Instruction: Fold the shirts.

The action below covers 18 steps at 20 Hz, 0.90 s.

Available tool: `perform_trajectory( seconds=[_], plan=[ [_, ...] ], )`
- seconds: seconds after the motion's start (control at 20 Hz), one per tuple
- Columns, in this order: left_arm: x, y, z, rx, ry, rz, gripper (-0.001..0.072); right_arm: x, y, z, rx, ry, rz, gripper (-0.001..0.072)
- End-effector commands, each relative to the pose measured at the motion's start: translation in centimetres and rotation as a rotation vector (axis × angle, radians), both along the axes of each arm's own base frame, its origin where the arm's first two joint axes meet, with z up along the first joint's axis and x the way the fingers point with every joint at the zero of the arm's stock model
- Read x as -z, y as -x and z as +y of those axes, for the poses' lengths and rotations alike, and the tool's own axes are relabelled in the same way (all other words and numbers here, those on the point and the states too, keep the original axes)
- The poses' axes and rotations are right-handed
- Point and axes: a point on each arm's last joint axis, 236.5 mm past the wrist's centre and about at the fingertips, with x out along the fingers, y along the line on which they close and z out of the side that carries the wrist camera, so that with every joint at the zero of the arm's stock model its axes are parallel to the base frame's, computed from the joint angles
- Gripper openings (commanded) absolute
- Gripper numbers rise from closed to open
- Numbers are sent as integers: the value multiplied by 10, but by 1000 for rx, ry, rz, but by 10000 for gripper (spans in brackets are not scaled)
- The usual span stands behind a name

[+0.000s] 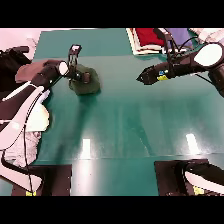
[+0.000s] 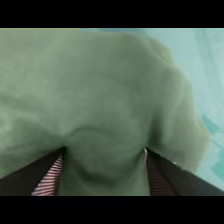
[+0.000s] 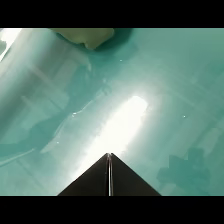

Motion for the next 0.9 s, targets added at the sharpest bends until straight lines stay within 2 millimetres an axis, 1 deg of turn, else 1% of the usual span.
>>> perform_trajectory(
  seconds=[0.0,0.05,0.1,0.15,0.2,0.25,0.3,0.35,0.4,0.45,0.5,0.55,0.6,0.65,0.7,0.75,0.8,0.85],
  plan=[
    [9,-3,1,0,-9,25,253,-4,0,0,2,-4,-12,17],
    [-1,-5,1,13,-20,22,34,-10,-1,0,7,-9,-31,17],
    [-16,-8,1,19,-27,15,26,-19,-2,-3,19,-17,-64,18],
    [-37,-12,0,24,-31,0,26,-33,-5,-6,38,-32,-109,17],
    [-65,-16,-1,28,-26,-27,26,-51,-9,-12,68,-51,-168,17],
    [-104,-20,-3,31,-12,-82,26,-69,-10,-18,95,-69,-225,16],
    [-151,-21,-4,37,9,-165,26,-89,-10,-28,125,-86,-283,17],
    [-207,-18,-3,34,43,-271,25,-107,-7,-37,150,-95,-330,16],
    [-261,-8,1,31,73,-375,25,-127,-5,-48,168,-100,-370,16],
    [-313,9,7,27,104,-474,25,-145,-1,-57,183,-100,-403,16],
    [-358,34,14,28,129,-560,24,-165,1,-68,201,-100,-441,16],
    [-390,58,20,29,144,-614,24,-182,2,-77,218,-98,-474,16],
    [-414,82,25,36,146,-655,24,-198,2,-87,239,-95,-506,16],
    [-431,106,24,55,141,-680,23,-210,2,-95,256,-90,-529,16],
    [-438,126,21,78,126,-685,23,-220,2,-102,266,-82,-541,16],
    [-437,141,13,109,114,-670,23,-226,2,-108,275,-74,-547,16],
    [-425,153,-3,156,100,-625,23,-231,1,-114,279,-64,-548,16],
    [-408,162,-20,205,84,-567,23,-234,0,-117,281,-56,-545,17]
  ],
)
